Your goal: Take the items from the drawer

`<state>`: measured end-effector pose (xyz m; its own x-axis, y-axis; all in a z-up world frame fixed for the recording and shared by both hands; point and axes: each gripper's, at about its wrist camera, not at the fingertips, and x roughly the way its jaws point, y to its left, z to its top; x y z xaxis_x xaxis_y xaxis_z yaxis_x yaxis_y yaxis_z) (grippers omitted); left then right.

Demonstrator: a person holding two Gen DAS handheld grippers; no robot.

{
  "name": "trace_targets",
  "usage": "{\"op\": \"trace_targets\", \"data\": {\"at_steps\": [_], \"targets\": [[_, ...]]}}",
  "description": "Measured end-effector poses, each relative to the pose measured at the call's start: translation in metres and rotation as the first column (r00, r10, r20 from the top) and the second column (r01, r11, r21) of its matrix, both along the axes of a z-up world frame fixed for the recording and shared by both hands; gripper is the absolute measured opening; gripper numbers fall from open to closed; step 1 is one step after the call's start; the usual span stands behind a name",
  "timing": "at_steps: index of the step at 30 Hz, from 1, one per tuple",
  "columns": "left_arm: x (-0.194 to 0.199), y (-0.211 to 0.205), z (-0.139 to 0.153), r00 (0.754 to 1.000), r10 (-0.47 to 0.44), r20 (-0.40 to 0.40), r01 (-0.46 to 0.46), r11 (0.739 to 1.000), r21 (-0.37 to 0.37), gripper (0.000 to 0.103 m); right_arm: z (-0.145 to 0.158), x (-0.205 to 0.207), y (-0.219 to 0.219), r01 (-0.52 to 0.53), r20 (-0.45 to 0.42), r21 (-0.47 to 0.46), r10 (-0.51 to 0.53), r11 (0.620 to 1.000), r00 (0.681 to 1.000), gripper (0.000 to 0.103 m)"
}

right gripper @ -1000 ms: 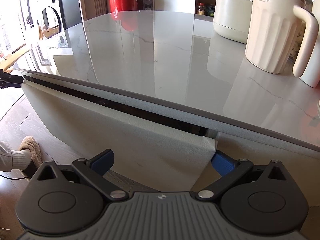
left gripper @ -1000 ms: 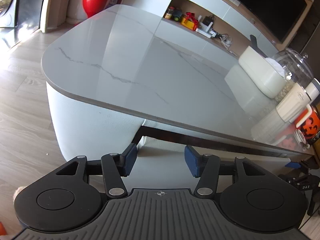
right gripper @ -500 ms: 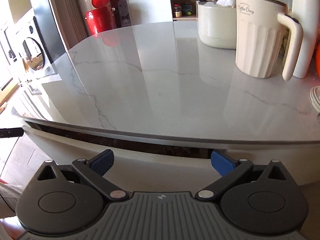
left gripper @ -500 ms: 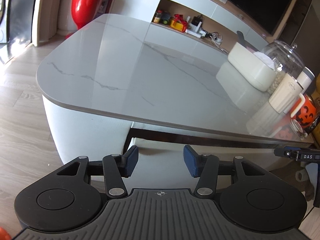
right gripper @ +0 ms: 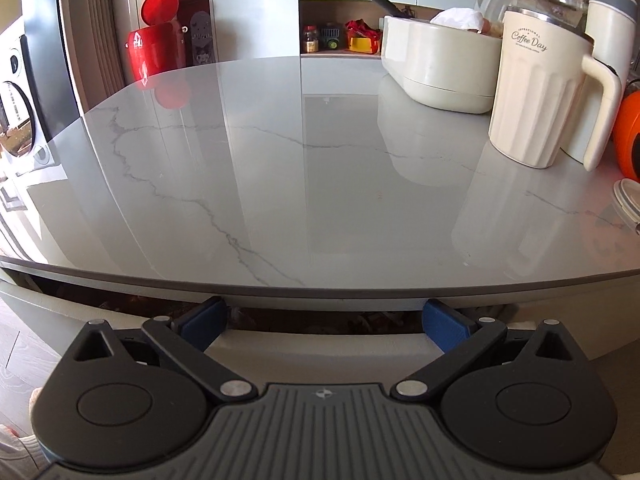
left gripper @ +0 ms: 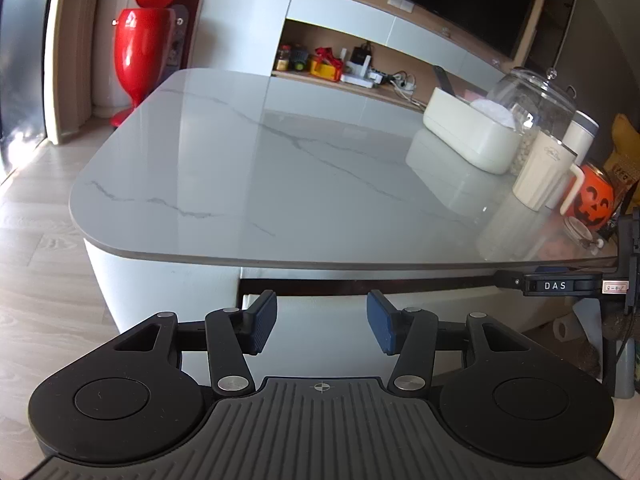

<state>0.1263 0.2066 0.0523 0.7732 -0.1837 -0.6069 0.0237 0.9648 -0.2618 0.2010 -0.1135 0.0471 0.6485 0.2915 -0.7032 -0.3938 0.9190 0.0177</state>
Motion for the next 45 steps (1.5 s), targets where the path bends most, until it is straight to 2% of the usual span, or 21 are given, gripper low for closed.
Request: {"op": "trace_targets", "data": {"at_steps": [4,7,11,19,24,26,29,31,33,35,38,42,45], "targets": [[0.013,-0.015,0.009,0.999,-0.013,-0.033,0.011,0.997,-0.072,0.054,0.002,-0.001,0.000,-0.020,-0.035,-0.010,0.019,1.000,0.999,0.103],[0.030,-0.038,0.007,0.997,-0.041,-0.066,0.037,0.997,-0.062,0.054,0.003,-0.004,-0.002,-0.032,-0.043,-0.011,0.032,0.999,0.999,0.103],[0.048,-0.070,-0.006,0.993,-0.051,-0.105,0.050,0.999,-0.005,0.054,0.003,-0.008,-0.005,-0.045,-0.044,-0.008,0.044,0.999,0.998,0.103],[0.081,-0.102,-0.030,0.983,0.034,-0.178,-0.010,0.990,0.137,0.053,0.002,-0.014,-0.007,-0.041,-0.019,0.004,0.041,0.999,0.999,0.103],[0.090,-0.106,-0.039,0.977,0.086,-0.194,-0.056,0.986,0.159,0.054,0.000,-0.008,0.005,-0.019,-0.019,-0.019,0.019,1.000,1.000,0.103],[0.091,-0.103,-0.040,0.977,0.086,-0.196,-0.057,0.987,0.152,0.054,-0.004,-0.005,0.008,-0.012,-0.023,-0.026,0.012,1.000,1.000,0.103],[0.095,-0.096,-0.039,0.972,0.045,-0.232,-0.018,0.993,0.119,0.054,-0.008,0.006,0.005,-0.009,-0.079,0.004,0.010,1.000,0.997,0.103],[0.100,-0.089,-0.037,0.960,0.000,-0.279,0.026,0.996,0.089,0.054,-0.007,0.013,0.004,-0.028,-0.134,0.005,0.028,1.000,0.991,0.103],[0.103,-0.079,-0.039,0.938,-0.045,-0.345,0.055,0.998,0.018,0.054,-0.007,0.018,0.002,-0.042,-0.186,0.006,0.042,0.999,0.982,0.103],[0.098,-0.075,-0.039,0.923,-0.069,-0.378,0.067,0.998,-0.017,0.053,-0.007,0.017,-0.002,-0.057,-0.226,0.016,0.059,0.998,0.972,0.103],[0.070,-0.078,-0.039,0.924,-0.067,-0.377,0.065,0.998,-0.018,0.053,-0.008,0.000,-0.010,-0.059,-0.240,0.020,0.062,0.998,0.969,0.103],[0.018,-0.097,-0.034,0.943,-0.014,-0.331,0.033,0.998,0.052,0.050,-0.009,-0.036,-0.024,-0.060,-0.238,0.022,0.063,0.998,0.969,0.103],[-0.020,-0.114,-0.030,0.959,0.028,-0.281,0.001,0.995,0.103,0.040,-0.010,-0.065,-0.034,-0.059,-0.221,0.027,0.063,0.998,0.973,0.103]]}}
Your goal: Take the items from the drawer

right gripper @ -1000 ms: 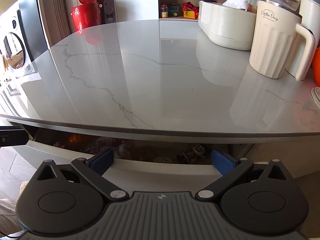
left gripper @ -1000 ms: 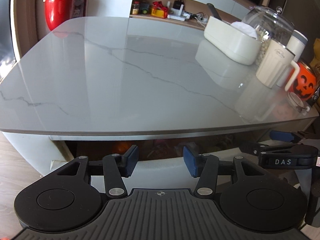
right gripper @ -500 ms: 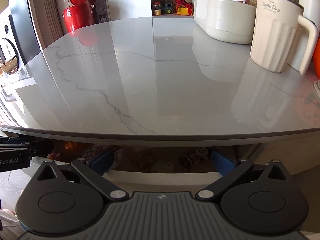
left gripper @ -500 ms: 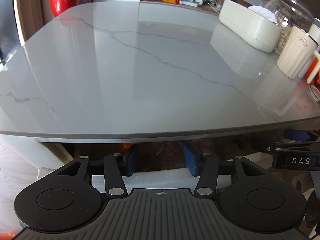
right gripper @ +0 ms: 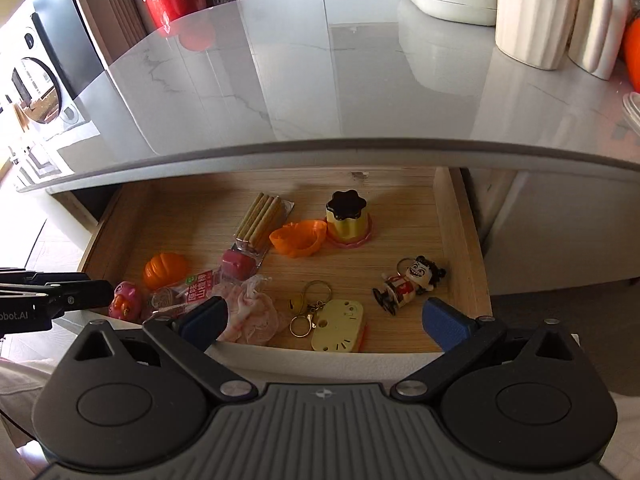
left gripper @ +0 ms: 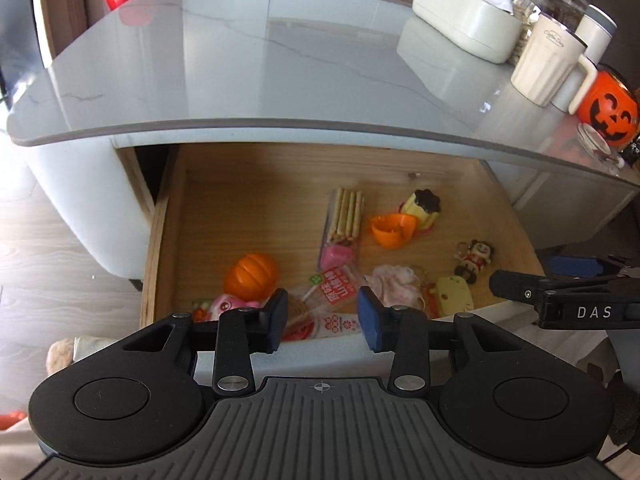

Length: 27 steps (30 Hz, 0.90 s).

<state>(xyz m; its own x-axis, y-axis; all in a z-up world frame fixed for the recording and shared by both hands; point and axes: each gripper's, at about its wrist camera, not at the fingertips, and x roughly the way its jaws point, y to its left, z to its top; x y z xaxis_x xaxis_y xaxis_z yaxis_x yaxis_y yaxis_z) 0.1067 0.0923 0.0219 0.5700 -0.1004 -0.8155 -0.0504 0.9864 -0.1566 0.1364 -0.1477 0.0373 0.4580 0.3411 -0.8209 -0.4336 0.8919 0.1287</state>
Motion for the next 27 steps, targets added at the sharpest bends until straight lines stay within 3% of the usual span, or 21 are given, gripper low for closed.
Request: {"op": "trace_targets", "data": {"at_steps": [6,9,16,27], "targets": [[-0.045,-0.027,0.004,0.995,0.039,0.097,-0.049,0.993,0.105,0.025,-0.003,-0.042,-0.013,0.002,0.059,0.015,-0.003,1.000,0.998,0.103],[-0.049,-0.036,0.004,0.991,0.040,0.130,-0.058,0.989,0.139,0.024,-0.004,-0.048,-0.018,-0.002,0.074,0.017,0.001,1.000,0.997,0.103],[-0.048,-0.028,0.006,0.990,0.063,0.122,-0.074,0.994,0.086,0.024,-0.003,-0.045,-0.019,0.012,0.076,0.025,-0.014,1.000,0.997,0.103],[-0.032,-0.030,-0.001,0.994,0.089,0.068,-0.095,0.992,0.084,0.024,-0.005,-0.049,-0.018,0.006,0.092,0.019,-0.008,1.000,0.996,0.103]]}}
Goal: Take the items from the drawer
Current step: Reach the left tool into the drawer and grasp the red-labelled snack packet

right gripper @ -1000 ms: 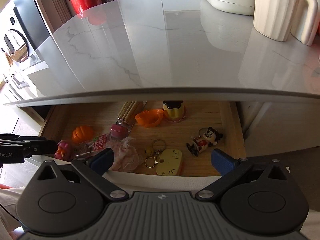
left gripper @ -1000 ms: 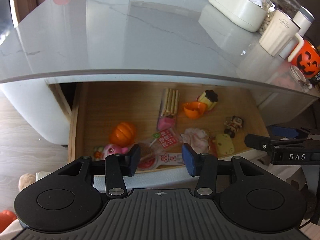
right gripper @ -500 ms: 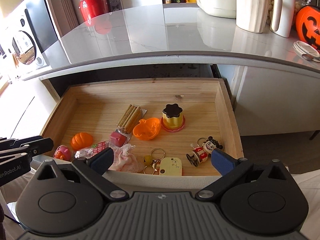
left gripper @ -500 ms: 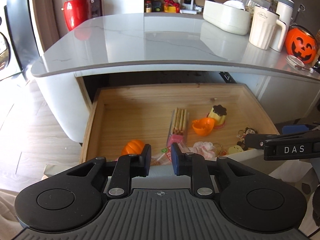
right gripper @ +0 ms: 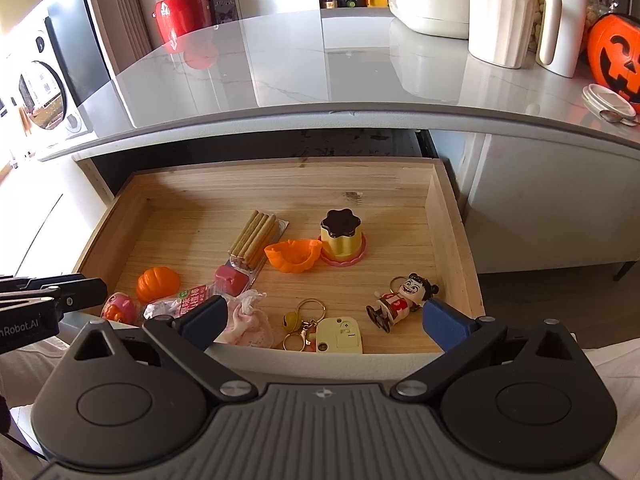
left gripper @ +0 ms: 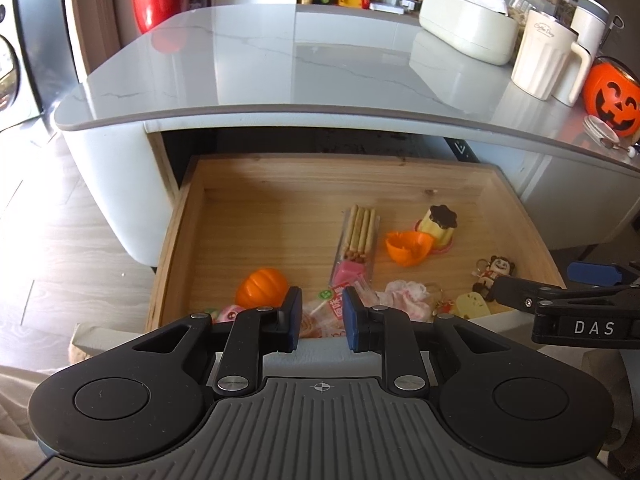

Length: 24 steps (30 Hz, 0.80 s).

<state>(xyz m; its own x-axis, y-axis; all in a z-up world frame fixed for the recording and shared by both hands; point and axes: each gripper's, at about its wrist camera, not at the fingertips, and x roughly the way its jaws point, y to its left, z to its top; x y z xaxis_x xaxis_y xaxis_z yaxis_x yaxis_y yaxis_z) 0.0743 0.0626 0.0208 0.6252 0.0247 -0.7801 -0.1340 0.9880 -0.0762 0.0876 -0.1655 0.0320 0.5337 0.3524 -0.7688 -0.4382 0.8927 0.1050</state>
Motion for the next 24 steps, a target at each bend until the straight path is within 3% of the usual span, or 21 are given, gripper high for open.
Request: {"op": "trace_targets", "data": {"at_steps": [5,9,13,15,17,20,22,24], "targets": [[-0.002,-0.002,-0.006,0.999,-0.002,0.035,0.002,1.000,0.020,0.025,-0.001,0.006,-0.002,-0.019,-0.027,0.015,0.020,1.000,0.999,0.103],[0.006,0.003,-0.002,0.994,-0.110,-0.003,0.110,0.994,0.025,0.025,-0.001,0.008,-0.002,-0.028,-0.040,0.015,0.028,0.999,0.999,0.103],[0.022,0.008,0.014,0.953,-0.294,-0.072,0.297,0.954,0.035,0.025,0.008,0.022,-0.007,-0.084,-0.071,0.032,0.086,0.996,0.994,0.103],[0.031,0.014,0.028,0.934,-0.343,-0.097,0.354,0.927,0.125,0.026,0.021,0.030,-0.015,-0.105,-0.014,0.032,0.106,0.994,0.994,0.103],[0.039,0.023,0.031,0.914,-0.372,-0.160,0.396,0.905,0.158,0.026,0.034,0.039,-0.025,-0.140,0.045,0.011,0.140,0.990,0.989,0.103],[0.058,0.034,0.023,0.873,-0.418,-0.251,0.459,0.877,0.138,0.026,0.045,0.055,-0.038,-0.141,0.127,-0.043,0.145,0.989,0.981,0.103],[0.071,0.028,0.009,0.819,-0.483,-0.309,0.545,0.823,0.159,0.026,0.045,0.068,-0.045,-0.103,0.132,-0.051,0.109,0.993,0.985,0.103],[0.079,0.015,-0.011,0.733,-0.560,-0.387,0.651,0.742,0.158,0.027,0.040,0.082,-0.052,-0.067,0.078,-0.008,0.067,0.998,0.995,0.103]]}}
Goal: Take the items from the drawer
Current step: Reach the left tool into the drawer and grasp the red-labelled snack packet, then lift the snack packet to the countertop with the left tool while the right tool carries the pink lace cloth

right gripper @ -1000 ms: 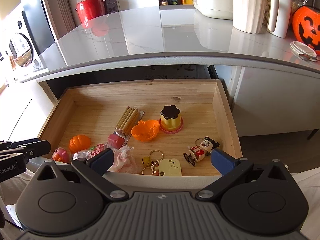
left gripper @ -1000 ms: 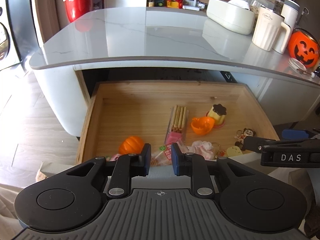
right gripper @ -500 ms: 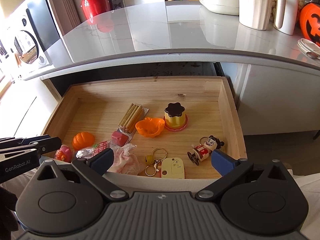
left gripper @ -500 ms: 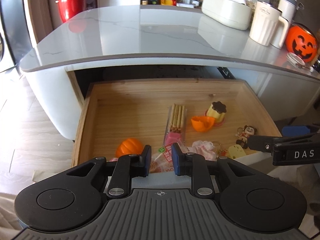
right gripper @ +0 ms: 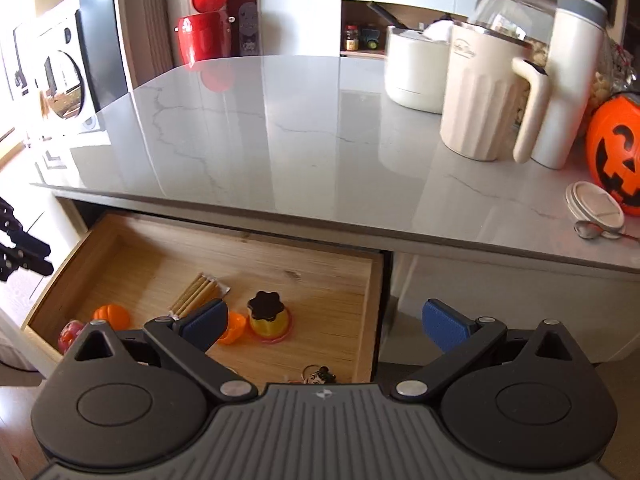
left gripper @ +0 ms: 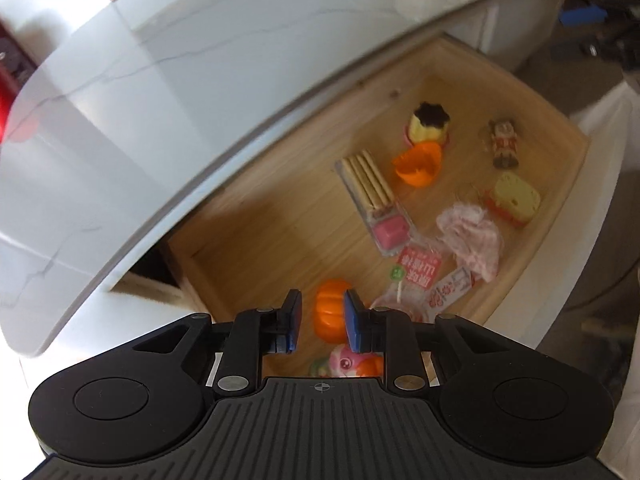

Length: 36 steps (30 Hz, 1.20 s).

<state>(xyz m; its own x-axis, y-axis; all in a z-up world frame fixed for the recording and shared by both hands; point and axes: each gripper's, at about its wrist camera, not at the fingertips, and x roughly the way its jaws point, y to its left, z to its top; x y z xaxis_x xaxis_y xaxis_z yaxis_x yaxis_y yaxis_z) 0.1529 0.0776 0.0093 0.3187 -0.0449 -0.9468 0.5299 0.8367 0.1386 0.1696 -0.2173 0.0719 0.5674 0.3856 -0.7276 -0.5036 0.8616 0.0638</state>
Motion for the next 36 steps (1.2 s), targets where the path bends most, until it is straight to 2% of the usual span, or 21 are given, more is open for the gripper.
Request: {"op": "trace_targets", "data": {"at_steps": [2,5,9,10,13,17,21,24,29,31,33,36], "targets": [[0.006,-0.012,-0.017,0.994,-0.092,-0.061,0.094,0.995,0.023,0.029,-0.005,0.007,-0.002,0.005,-0.059,0.026,-0.003,1.000,0.998,0.103],[0.013,-0.017,-0.037,0.983,-0.143,-0.111,0.148,0.989,0.033,0.029,-0.009,0.004,0.002,-0.031,-0.072,0.017,0.033,0.999,0.997,0.103],[0.020,-0.027,-0.035,0.967,-0.221,-0.126,0.208,0.972,-0.106,0.029,-0.015,0.001,0.008,-0.071,-0.092,0.005,0.071,0.997,0.993,0.103],[0.019,-0.030,-0.034,0.961,-0.246,-0.127,0.233,0.966,-0.113,0.029,-0.016,0.001,0.008,-0.075,-0.097,0.004,0.075,0.997,0.992,0.103],[0.022,-0.048,-0.042,0.931,-0.335,-0.148,0.327,0.942,-0.074,0.029,-0.018,0.003,0.011,-0.076,-0.110,0.002,0.076,0.997,0.991,0.103],[0.031,-0.057,-0.063,0.913,-0.353,-0.203,0.355,0.934,-0.030,0.029,-0.020,0.005,0.013,-0.079,-0.119,0.000,0.079,0.997,0.990,0.103],[0.035,-0.060,-0.085,0.893,-0.362,-0.269,0.368,0.929,-0.030,0.030,-0.022,0.004,0.014,-0.087,-0.127,-0.015,0.085,0.996,0.988,0.103],[0.036,-0.061,-0.096,0.874,-0.384,-0.299,0.382,0.922,-0.068,0.045,-0.025,0.004,0.016,-0.096,-0.135,-0.022,0.093,0.995,0.987,0.103],[0.041,-0.053,-0.098,0.860,-0.370,-0.351,0.357,0.928,-0.104,0.043,-0.029,0.006,0.018,-0.112,-0.152,-0.031,0.106,0.993,0.983,0.103],[0.045,-0.048,-0.098,0.872,-0.329,-0.362,0.315,0.944,-0.099,0.041,-0.030,0.006,0.020,-0.116,-0.158,-0.034,0.110,0.993,0.981,0.103],[0.046,-0.042,-0.092,0.900,-0.267,-0.345,0.254,0.964,-0.083,0.033,-0.030,0.007,0.021,-0.121,-0.162,-0.033,0.115,0.992,0.980,0.103],[0.039,-0.026,-0.068,0.946,-0.201,-0.256,0.189,0.979,-0.069,0.031,-0.025,0.008,0.024,-0.131,-0.171,-0.024,0.125,0.991,0.977,0.103]]}}
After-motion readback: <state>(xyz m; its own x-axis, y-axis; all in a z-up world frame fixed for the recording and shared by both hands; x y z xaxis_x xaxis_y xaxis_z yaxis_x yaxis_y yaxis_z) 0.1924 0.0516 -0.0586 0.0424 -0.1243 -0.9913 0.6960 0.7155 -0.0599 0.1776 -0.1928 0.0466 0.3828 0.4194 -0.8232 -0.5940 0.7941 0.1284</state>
